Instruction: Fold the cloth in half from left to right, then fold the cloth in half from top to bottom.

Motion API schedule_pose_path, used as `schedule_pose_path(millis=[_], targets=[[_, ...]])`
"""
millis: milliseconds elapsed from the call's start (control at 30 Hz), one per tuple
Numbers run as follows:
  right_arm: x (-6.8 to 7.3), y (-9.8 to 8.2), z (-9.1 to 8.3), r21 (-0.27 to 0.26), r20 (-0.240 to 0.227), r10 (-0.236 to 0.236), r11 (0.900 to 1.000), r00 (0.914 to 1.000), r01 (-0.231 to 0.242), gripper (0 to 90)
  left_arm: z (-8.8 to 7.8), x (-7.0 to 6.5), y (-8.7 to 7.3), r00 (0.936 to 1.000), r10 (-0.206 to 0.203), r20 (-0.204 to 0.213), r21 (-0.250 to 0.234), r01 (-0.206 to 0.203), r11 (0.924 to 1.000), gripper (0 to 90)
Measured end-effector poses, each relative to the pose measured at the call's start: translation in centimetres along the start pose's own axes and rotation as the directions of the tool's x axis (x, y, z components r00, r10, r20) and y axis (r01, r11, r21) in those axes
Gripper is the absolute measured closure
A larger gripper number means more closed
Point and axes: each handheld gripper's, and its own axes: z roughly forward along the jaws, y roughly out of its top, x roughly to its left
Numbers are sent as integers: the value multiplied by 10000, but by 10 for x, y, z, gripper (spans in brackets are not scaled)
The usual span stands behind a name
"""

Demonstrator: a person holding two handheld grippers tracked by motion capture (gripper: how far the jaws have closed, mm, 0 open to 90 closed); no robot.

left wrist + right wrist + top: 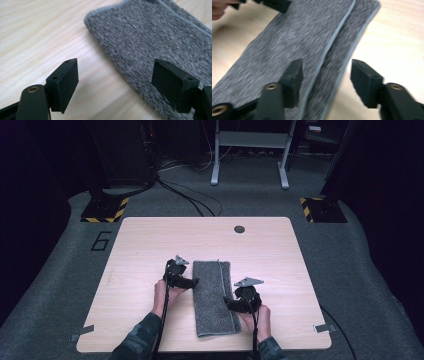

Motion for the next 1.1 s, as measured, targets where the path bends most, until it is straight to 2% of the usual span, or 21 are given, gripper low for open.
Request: schedule_pose_path(millis=[33,67,100,133,167,200,233,267,333,433,567,600,833,967,1033,1100], targets=[[-6,7,4,-72,7,-111,9999,9999,111,388,0,0,0,10000,0,0,0,0,10000,202],[-6,7,4,-72,7,-111,9999,9999,111,388,1,1,2,10000,-31,-11,-48,31,10000,202],[-13,18,10,-68,33,-91,9999,10000,91,352,3,4,4,9998,-217,13,-69,217,9997,187],[-13,18,10,-68,33,-91,9999,10000,91,352,3,4,4,9998,-217,13,-69,217,9997,186],[-20,28,17,-11,123,-114,9999,9999,114,313,6,6,8,9995,-326,-25,-97,326,9994,186],[-20,28,17,-11,123,-114,9999,9999,114,313,6,6,8,9995,-326,-25,-97,326,9994,187],[-27,37,24,46,151,-125,9999,9998,124,294,7,8,10,9995,-314,-39,-36,314,9995,188],[-29,41,28,40,169,-17,10000,9999,16,284,10,10,13,9986,-527,-37,-50,527,9986,188],[-33,46,32,82,177,-11,10000,9998,9,268,11,12,15,9986,-526,-39,13,526,9986,189],[-43,60,47,241,183,226,9994,9996,-231,244,16,14,18,9976,-684,-139,15,684,9977,192],[-49,69,57,314,164,307,9990,9994,-312,239,19,18,22,9963,-848,-119,131,850,9963,194],[-52,74,65,473,215,410,9980,9989,-420,241,22,20,25,9967,-787,-204,122,790,9968,200],[-62,88,89,771,499,692,9944,9964,-730,281,29,23,32,9949,-973,-267,221,979,9949,215],[-64,92,95,769,565,794,9935,9952,-836,299,32,22,34,9960,-829,-331,256,837,9962,247],[-64,93,102,985,547,779,9917,9955,-831,307,35,21,34,9970,-676,-373,344,689,9970,282],[-63,93,107,1074,676,779,9906,9947,-848,322,36,20,34,9966,-757,-319,310,767,9966,313]])
